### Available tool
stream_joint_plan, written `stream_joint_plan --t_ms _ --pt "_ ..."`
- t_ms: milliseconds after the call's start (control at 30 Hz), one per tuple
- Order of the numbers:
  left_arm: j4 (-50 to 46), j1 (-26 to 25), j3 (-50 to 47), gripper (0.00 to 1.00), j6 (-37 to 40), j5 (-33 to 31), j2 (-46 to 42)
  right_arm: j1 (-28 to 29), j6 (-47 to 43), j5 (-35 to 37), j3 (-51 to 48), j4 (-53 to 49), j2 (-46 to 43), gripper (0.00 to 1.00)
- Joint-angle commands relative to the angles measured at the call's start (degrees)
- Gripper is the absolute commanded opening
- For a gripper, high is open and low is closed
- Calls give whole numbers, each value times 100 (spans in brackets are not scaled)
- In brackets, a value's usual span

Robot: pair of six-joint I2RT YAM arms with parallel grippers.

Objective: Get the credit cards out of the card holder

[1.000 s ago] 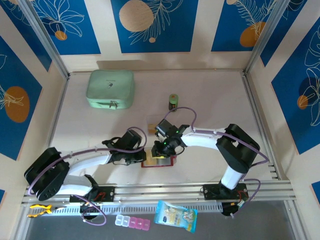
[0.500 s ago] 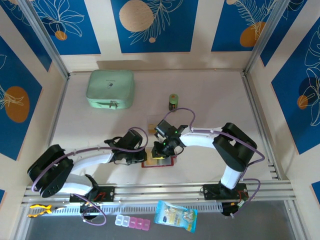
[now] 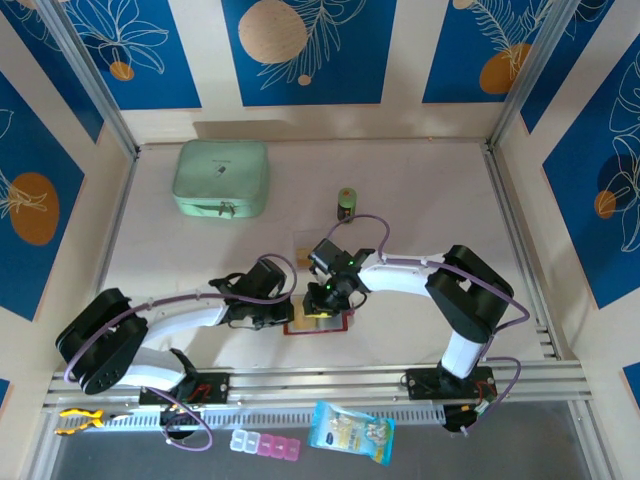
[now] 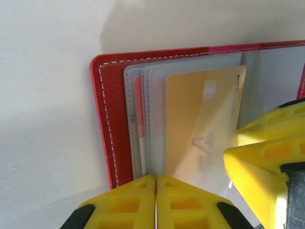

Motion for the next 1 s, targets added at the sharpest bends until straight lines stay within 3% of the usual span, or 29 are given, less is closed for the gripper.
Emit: stream_joint_plan --t_ms 0,967 --pt "-238 61 88 8 120 1 38 37 -103 213 84 -412 -15 25" --pt "-375 59 220 8 223 1 43 -7 -301 475 225 -750 -105 26"
